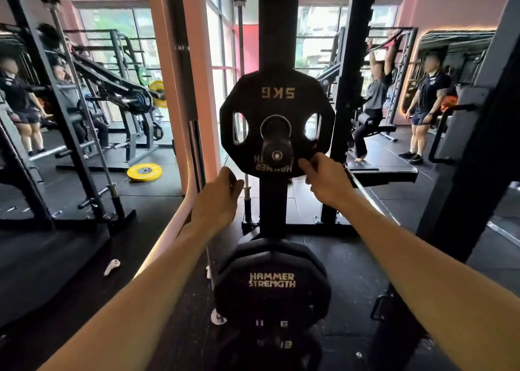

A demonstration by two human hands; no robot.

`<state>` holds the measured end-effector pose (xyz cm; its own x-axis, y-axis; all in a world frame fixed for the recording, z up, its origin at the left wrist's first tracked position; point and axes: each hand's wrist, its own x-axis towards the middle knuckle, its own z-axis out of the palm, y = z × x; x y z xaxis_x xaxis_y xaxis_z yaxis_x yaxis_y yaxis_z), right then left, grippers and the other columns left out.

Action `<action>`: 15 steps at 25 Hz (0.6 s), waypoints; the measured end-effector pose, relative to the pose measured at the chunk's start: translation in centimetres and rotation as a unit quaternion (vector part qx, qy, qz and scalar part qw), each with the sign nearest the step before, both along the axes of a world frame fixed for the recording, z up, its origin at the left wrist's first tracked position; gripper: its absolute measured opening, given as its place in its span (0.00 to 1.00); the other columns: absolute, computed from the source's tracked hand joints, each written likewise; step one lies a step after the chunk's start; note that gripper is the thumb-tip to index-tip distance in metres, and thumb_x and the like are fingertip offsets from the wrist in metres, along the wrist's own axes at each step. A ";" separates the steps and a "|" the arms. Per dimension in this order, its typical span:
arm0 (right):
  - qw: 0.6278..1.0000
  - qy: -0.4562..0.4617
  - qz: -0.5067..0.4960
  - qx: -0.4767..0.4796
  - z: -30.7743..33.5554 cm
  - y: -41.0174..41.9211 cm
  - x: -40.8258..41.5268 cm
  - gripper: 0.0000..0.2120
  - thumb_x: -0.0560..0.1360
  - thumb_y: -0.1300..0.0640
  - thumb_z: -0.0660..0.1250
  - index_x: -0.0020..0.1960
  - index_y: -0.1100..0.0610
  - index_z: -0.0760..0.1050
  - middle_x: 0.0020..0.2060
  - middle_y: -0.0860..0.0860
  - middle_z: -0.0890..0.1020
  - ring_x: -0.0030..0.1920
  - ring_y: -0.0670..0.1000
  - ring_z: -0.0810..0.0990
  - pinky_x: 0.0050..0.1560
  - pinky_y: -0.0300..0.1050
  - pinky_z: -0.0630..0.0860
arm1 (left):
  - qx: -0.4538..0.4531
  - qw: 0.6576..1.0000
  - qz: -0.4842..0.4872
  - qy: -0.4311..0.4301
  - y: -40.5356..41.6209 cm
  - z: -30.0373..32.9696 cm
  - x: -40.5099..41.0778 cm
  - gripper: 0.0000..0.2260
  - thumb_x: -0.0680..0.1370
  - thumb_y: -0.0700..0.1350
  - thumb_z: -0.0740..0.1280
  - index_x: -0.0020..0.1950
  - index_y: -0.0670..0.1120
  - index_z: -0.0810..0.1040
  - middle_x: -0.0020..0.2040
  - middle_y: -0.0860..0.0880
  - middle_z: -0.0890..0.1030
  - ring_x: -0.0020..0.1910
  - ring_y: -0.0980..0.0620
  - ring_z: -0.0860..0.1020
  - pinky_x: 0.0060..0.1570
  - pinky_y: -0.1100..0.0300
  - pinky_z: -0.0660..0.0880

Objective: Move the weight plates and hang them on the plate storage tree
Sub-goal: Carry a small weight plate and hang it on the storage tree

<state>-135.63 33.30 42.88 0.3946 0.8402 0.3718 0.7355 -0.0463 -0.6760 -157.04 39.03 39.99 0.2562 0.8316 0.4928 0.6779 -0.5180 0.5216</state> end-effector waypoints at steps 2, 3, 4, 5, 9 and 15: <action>1.000 0.006 0.007 -0.019 -2.5 -1.0 -0.3 0.16 0.81 0.44 0.57 0.46 0.56 0.71 0.43 0.57 0.82 0.44 0.60 0.81 0.49 0.55 0.77 | -0.016 0.999 -0.003 0.028 -0.5 -3.1 -0.8 0.10 0.83 0.51 0.61 0.51 0.44 0.70 0.44 0.46 0.78 0.41 0.45 0.74 0.40 0.55 0.66; 1.000 0.012 0.009 -0.025 -4.1 -1.3 -0.4 0.17 0.81 0.44 0.57 0.45 0.57 0.71 0.43 0.58 0.82 0.45 0.61 0.81 0.50 0.57 0.78 | -0.024 0.999 -0.008 0.039 -0.7 -4.8 -1.1 0.10 0.82 0.51 0.61 0.52 0.44 0.70 0.45 0.45 0.79 0.41 0.44 0.75 0.41 0.54 0.68; 0.999 0.018 0.012 -0.025 -5.8 -1.5 -0.5 0.18 0.81 0.44 0.57 0.45 0.58 0.71 0.43 0.59 0.82 0.46 0.62 0.81 0.50 0.58 0.78 | -0.032 0.998 -0.011 0.051 -0.8 -6.7 -1.4 0.10 0.82 0.51 0.61 0.51 0.44 0.70 0.45 0.44 0.79 0.42 0.44 0.75 0.42 0.54 0.69; 0.999 0.018 0.013 -0.028 -7.6 -1.8 -0.6 0.18 0.81 0.45 0.58 0.44 0.59 0.71 0.43 0.60 0.82 0.46 0.62 0.81 0.50 0.59 0.78 | -0.037 0.997 -0.010 0.061 -1.0 -8.7 -1.6 0.10 0.82 0.51 0.61 0.51 0.45 0.69 0.45 0.45 0.78 0.42 0.45 0.75 0.42 0.54 0.69; 1.000 0.001 0.014 -0.023 -14.8 -2.5 -1.5 0.17 0.82 0.47 0.58 0.46 0.60 0.72 0.44 0.60 0.82 0.44 0.60 0.80 0.51 0.55 0.76 | -0.058 0.997 -0.015 0.051 -1.0 -16.0 -2.2 0.09 0.82 0.51 0.61 0.49 0.47 0.69 0.41 0.52 0.73 0.43 0.49 0.73 0.45 0.55 0.68; 1.000 -0.018 -0.002 -0.015 -29.5 -2.8 -1.9 0.16 0.81 0.45 0.59 0.46 0.58 0.72 0.41 0.57 0.81 0.42 0.56 0.78 0.42 0.45 0.68 | -0.039 0.997 -0.046 0.049 -1.5 -27.4 -0.7 0.12 0.82 0.54 0.62 0.53 0.44 0.68 0.46 0.47 0.75 0.46 0.48 0.73 0.47 0.54 0.68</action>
<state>-137.52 30.46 13.38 0.3843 0.8501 0.3600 0.7597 -0.0696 -0.6466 -157.77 37.57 12.59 0.3773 0.8374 0.3955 0.6792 -0.5405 0.4965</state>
